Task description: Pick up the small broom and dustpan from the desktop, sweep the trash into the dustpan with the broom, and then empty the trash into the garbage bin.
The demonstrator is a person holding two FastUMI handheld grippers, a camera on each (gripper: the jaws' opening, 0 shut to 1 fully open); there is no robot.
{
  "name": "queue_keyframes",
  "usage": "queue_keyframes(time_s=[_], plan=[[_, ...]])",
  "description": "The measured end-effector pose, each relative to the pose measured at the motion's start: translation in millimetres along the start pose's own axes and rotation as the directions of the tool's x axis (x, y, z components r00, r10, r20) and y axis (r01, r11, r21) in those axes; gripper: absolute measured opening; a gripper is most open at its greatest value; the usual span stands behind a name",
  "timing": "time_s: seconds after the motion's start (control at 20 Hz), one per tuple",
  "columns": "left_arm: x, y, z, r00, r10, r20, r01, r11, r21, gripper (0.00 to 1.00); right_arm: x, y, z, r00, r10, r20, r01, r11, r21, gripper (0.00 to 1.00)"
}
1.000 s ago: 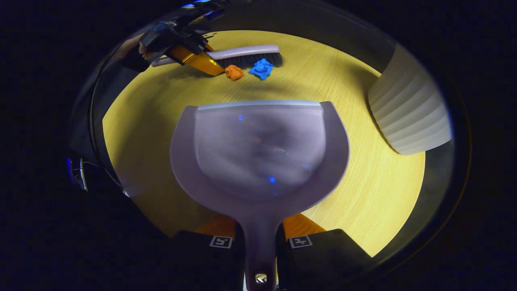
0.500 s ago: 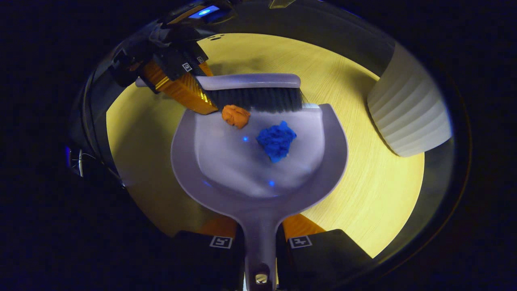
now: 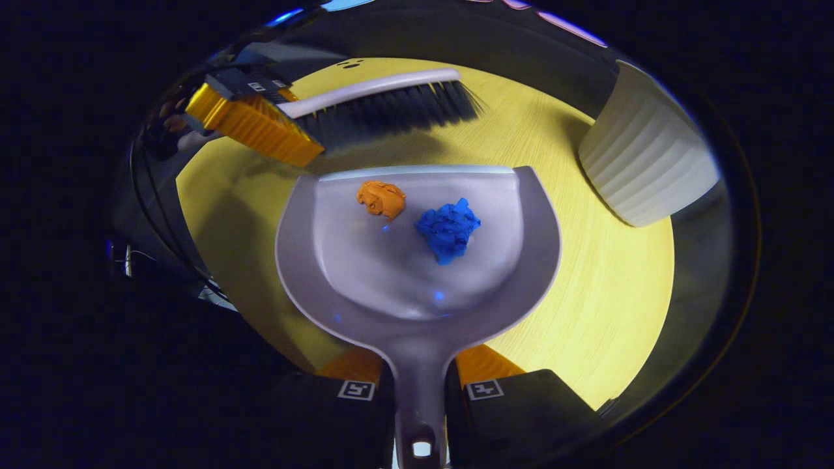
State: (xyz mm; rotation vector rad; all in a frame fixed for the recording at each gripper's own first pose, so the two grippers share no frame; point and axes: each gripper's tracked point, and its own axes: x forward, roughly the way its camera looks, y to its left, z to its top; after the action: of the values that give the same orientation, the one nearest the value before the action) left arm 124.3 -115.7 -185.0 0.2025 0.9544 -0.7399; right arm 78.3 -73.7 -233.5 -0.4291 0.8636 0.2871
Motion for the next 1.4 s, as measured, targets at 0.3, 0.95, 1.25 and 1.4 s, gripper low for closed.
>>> queue_keyframes(time_s=[0.3,0.95,1.25,1.4], plan=[[-59,51,-46,0.945,0.266,0.190,-0.243,0.961,-0.132,0.28,-34,-11,7,0.997,-0.066,0.028,0.066,0.998,0.006,0.36],[-75,60,-203,0.906,0.368,0.209,-0.218,0.829,-0.516,0.26,-192,-45,80,0.995,-0.013,0.099,-0.010,0.972,0.236,0.36],[-82,63,-219,0.894,0.396,0.208,-0.226,0.801,-0.555,0.28,-254,-107,126,0.977,-0.099,0.189,0.040,0.954,0.297,0.36],[-91,72,-213,0.888,0.409,0.211,-0.235,0.797,-0.556,0.27,-265,-146,142,0.961,-0.161,0.225,0.085,0.946,0.312,0.36]])
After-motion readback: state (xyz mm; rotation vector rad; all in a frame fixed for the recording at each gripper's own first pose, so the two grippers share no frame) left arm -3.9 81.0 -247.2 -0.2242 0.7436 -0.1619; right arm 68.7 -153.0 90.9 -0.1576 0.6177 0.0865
